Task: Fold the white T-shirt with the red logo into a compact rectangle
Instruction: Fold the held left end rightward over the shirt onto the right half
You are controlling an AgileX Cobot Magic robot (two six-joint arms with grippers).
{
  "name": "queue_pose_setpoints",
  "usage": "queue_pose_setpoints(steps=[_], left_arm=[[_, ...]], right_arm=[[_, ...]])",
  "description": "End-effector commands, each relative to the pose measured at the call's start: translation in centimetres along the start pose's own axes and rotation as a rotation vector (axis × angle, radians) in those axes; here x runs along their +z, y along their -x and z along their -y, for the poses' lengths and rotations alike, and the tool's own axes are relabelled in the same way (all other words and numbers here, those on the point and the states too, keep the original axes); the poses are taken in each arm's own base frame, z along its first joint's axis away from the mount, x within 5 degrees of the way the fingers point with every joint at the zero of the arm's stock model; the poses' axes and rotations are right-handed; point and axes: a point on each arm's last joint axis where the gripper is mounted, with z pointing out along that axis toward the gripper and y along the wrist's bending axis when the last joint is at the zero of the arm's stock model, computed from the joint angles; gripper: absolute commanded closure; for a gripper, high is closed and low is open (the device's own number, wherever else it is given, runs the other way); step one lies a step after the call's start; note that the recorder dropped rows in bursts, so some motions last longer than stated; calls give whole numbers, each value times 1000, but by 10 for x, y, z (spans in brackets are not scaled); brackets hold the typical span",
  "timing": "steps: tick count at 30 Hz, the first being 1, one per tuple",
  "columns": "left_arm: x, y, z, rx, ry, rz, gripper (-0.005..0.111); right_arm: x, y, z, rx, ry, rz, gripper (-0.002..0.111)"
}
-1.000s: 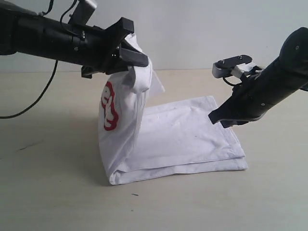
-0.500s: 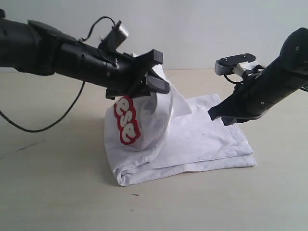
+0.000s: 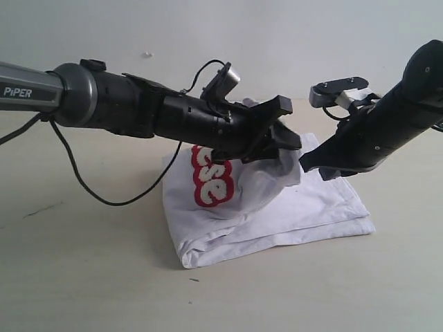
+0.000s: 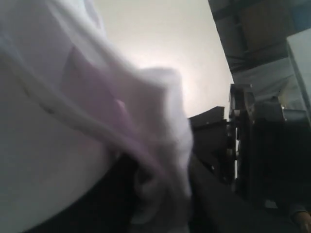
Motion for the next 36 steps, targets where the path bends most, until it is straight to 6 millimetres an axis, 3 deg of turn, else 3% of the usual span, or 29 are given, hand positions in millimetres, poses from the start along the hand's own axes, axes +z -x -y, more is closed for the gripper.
queue_pose_setpoints(steps=[1, 3, 7, 14, 17, 22, 30, 36], left_arm=[[2, 4, 12, 17, -55, -2, 44], [2, 5, 13, 20, -59, -1, 39], [0, 8, 13, 26, -61, -1, 41], [-15, 10, -4, 103, -35, -105, 43], [-17, 3, -17, 144, 62, -202, 47], [0, -11, -32, 126, 96, -252, 56], [30, -44, -46, 95, 96, -369, 57], [35, -52, -47, 85, 85, -400, 57]], right_arm=[[-1, 1, 5, 4, -58, 16, 108], [-2, 1, 9, 11, -101, 17, 108], [-2, 1, 13, 11, -145, 14, 108], [-7, 5, 13, 2, -158, 58, 108], [-8, 6, 13, 8, -158, 77, 108], [-4, 7, 10, 92, -115, 91, 108], [14, 3, 11, 133, -100, 60, 108], [37, 0, 16, 119, -112, 50, 108]])
